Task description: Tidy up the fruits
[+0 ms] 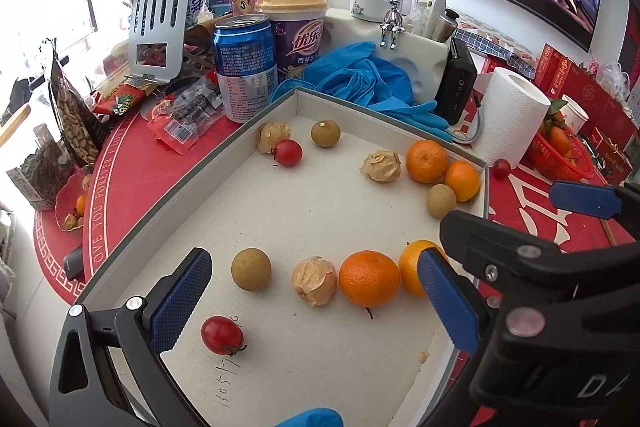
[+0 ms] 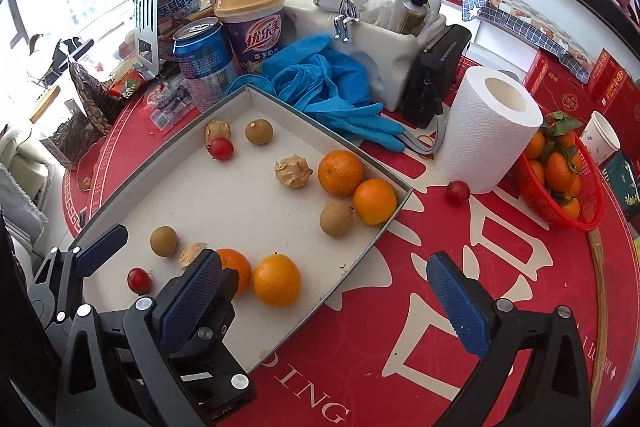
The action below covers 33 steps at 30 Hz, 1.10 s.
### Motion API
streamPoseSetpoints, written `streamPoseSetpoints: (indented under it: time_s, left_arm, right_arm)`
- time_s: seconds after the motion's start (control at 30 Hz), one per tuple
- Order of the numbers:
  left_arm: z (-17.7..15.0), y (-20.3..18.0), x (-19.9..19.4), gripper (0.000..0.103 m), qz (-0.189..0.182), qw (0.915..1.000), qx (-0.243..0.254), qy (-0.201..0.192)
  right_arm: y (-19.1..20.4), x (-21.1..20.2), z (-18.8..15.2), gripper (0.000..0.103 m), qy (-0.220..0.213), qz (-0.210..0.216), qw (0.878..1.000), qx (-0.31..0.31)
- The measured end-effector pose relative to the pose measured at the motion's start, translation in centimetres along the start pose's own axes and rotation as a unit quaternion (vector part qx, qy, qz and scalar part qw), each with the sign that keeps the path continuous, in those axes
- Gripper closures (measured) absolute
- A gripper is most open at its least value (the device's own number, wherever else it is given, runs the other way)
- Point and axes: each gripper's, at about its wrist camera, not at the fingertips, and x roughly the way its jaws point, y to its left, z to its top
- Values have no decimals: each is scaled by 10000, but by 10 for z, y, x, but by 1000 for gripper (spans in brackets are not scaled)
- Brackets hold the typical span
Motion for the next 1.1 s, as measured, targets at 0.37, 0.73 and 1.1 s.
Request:
streamPoseSetpoints:
  time_s: [0.37,0.73,1.1]
  left_arm:
    - [-1,-3,0,0,-9,10000,58,-4]
    - [-1,-5,-1,0,9,9999,103,-31]
    - [-1,-6,-2,0,2,9999,127,-19]
  right_arm:
    - [2,1,-2,0,10,-74,9999,-67]
    - [6,2,-4,0,9,-105,9999,-117]
    - [7,2,-6,0,4,-153,9997,-172]
